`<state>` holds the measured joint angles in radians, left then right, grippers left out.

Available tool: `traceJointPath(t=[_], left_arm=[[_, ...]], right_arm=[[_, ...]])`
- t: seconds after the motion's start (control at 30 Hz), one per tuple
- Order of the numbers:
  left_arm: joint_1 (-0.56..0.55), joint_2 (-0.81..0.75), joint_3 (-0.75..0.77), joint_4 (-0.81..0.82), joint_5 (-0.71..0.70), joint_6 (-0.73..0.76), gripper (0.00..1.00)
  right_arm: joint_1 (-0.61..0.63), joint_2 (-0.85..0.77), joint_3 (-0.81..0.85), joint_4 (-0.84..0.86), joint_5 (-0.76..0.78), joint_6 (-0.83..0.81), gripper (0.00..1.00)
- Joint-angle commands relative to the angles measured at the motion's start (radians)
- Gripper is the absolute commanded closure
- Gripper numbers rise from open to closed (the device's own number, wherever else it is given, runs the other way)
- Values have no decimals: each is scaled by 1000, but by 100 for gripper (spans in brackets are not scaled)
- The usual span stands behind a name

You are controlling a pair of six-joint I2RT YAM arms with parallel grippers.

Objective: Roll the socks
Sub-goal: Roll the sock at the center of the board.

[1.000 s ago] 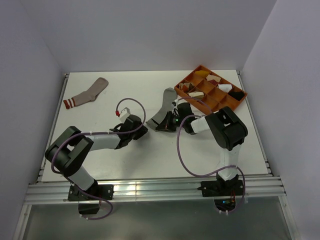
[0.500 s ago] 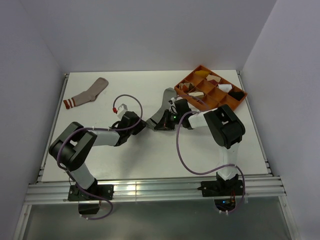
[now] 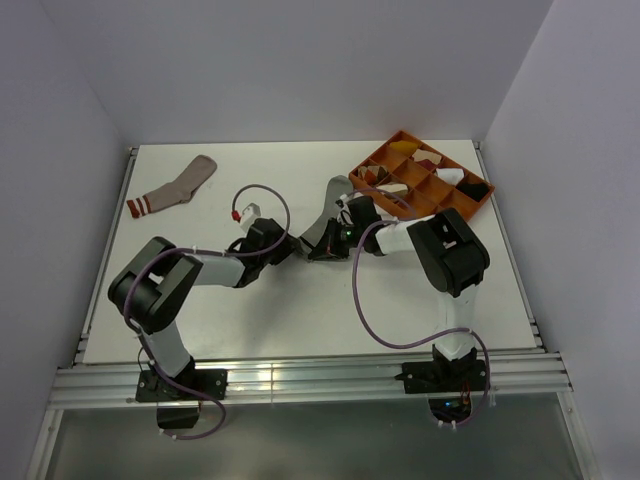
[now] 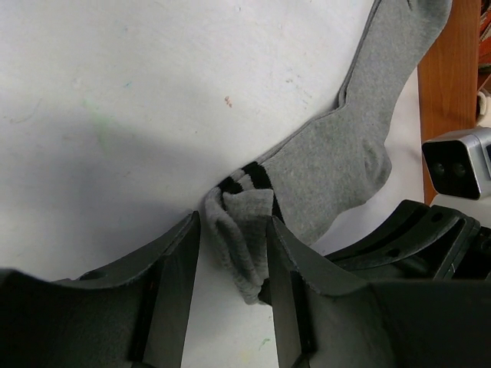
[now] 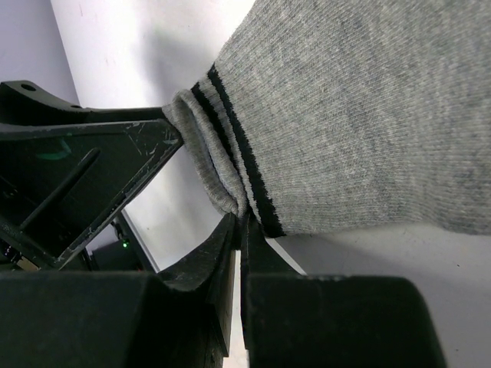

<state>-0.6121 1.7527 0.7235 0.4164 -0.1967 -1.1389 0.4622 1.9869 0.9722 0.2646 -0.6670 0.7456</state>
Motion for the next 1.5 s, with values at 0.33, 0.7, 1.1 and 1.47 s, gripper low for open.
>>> traceJointPath(t=[0.33, 0.7, 1.1, 1.47], left_arm=[[-11, 37, 99, -86, -13, 24, 56], [-20, 80, 186, -255, -64, 19, 83], [-21, 108, 344, -585, -130, 87, 100], [-20, 136, 458, -829, -92, 152, 99]], right_arm=[[0, 26, 45, -96, 27, -51, 100], [3, 24, 57, -114, 40, -63, 100], [41, -175, -64, 45, 162, -135, 75], [173, -332, -265, 312, 397, -342, 63]])
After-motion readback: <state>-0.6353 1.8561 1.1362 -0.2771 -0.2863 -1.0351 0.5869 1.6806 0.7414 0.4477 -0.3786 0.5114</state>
